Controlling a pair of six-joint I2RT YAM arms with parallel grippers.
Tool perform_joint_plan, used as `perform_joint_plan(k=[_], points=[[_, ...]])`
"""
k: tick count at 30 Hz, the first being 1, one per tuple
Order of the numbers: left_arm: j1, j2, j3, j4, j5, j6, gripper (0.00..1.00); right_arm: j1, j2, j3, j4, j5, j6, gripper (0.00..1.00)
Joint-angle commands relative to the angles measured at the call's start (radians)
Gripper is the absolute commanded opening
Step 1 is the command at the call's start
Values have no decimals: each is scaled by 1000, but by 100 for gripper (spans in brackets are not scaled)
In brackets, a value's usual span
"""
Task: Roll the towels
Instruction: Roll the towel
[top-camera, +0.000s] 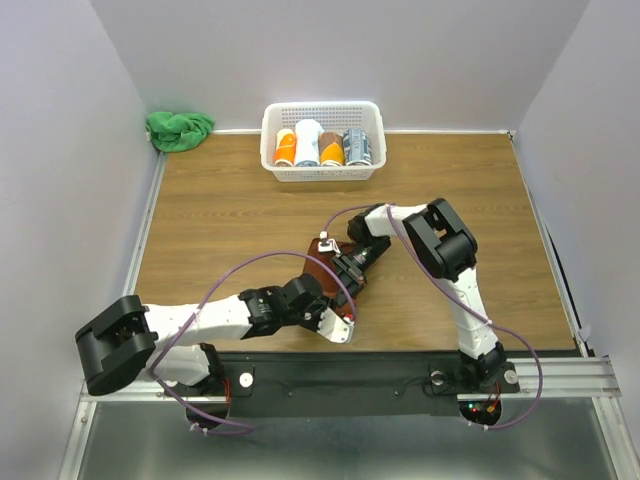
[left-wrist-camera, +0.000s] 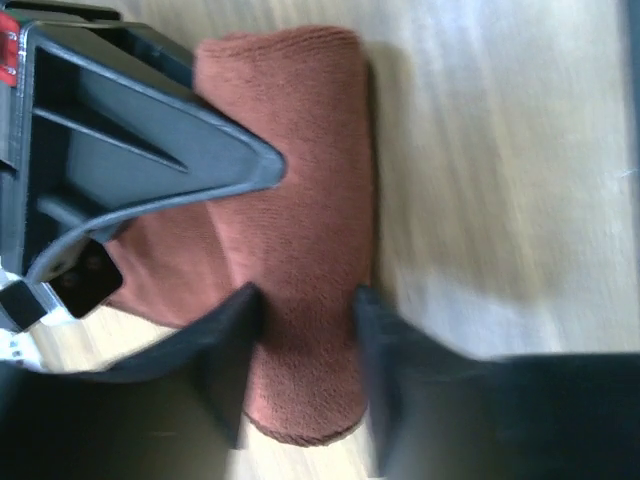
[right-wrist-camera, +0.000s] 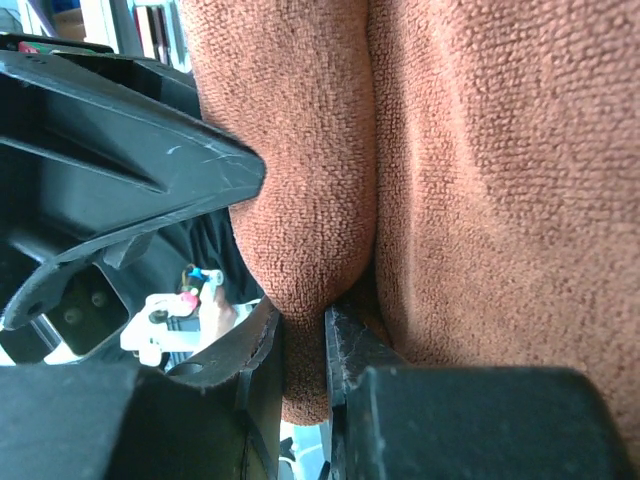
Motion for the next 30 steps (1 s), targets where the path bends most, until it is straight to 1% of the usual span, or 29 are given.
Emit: perform_joint_plan(k=[1,2,3,4,6,7,9,10,11,13,14,16,17,18,19,20,21,22,25,30], points=[[-4,31,10,18,-21,-25,32,-12,8,23,0,72,-56,21],[-4,37,19,-38,3,-46,28,-23,0,28,2,78,-44,24],[-4,37,27,-58,3,-59,25,-32,-12,28,4,89,-44,27],[-4,37,45,-78,38,-72,19,-41,-23,37,4,101,-33,33],[-4,39,62,-141,89,-111,14,-72,-62,52,8,126,-7,39],[-2,43,71,-163,107,-120,12,-82,-76,75,11,144,5,46],[-4,48,101,-222,144,-140,11,-118,-112,109,22,189,30,52],[-2,56,108,-238,178,-155,10,-132,-148,125,27,204,59,62],[-1,63,125,-265,192,-163,10,-156,-167,157,37,235,71,66],[13,97,148,-285,229,-172,9,-179,-230,180,56,281,101,85],[24,112,159,-311,247,-172,9,-193,-254,175,92,305,113,89],[59,157,182,-338,322,-168,8,-207,-347,145,146,341,157,92],[102,169,209,-362,347,-160,8,-216,-387,99,199,370,173,93],[122,201,223,-374,389,-157,8,-219,-421,74,226,388,202,93],[142,218,257,-390,411,-152,8,-222,-496,50,249,404,212,93],[166,235,277,-405,432,-148,8,-224,-532,22,269,420,216,93],[200,275,297,-439,466,-139,8,-225,-565,-28,305,460,225,93],[219,295,335,-468,482,-138,9,-224,-637,-55,338,498,228,93],[266,368,392,-511,532,-119,9,-225,-717,-122,346,525,216,93],[325,488,513,-612,603,-80,11,-222,-851,-216,346,543,208,89]])
